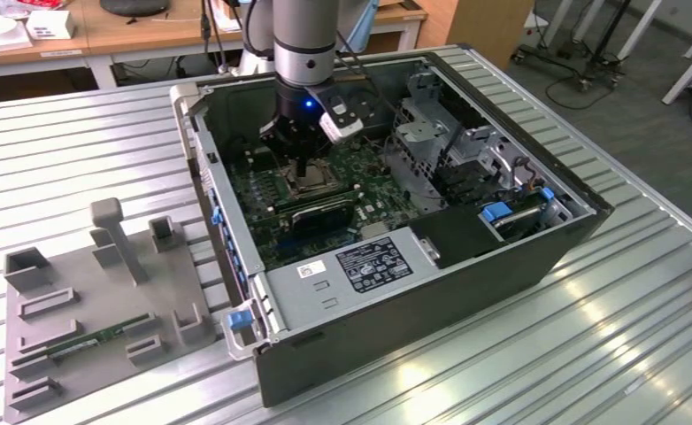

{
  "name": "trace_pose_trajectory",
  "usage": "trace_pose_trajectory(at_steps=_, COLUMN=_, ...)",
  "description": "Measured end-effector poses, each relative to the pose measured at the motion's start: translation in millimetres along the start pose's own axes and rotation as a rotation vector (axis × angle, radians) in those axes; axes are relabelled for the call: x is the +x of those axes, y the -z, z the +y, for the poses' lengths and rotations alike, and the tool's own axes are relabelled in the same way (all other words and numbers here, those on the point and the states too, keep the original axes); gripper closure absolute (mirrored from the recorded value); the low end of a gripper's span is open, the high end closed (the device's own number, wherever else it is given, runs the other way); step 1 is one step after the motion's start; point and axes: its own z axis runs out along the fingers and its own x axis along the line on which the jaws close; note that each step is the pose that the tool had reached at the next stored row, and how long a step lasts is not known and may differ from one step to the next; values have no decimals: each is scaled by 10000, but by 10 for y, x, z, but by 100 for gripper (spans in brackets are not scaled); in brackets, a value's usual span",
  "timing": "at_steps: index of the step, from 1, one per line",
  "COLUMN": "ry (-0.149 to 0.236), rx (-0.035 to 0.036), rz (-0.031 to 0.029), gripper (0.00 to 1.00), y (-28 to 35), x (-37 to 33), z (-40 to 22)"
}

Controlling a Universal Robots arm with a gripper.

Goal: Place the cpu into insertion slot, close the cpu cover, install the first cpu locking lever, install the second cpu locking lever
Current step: 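Close the cpu cover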

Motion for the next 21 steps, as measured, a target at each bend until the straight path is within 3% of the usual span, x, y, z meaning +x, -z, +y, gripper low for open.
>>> trace_pose_trajectory(at_steps=8, ry=25, rx=-1, rz=1, gripper=89, y=0, x=0, z=0)
trace_pose_trajectory(at_steps=13, ry=504, rx=-2, rz=8, gripper=89, y=0, x=0, z=0)
trace_pose_trajectory(at_steps=21, ry=622, rx=-3, rz=10, gripper=89, y=0, x=0, z=0)
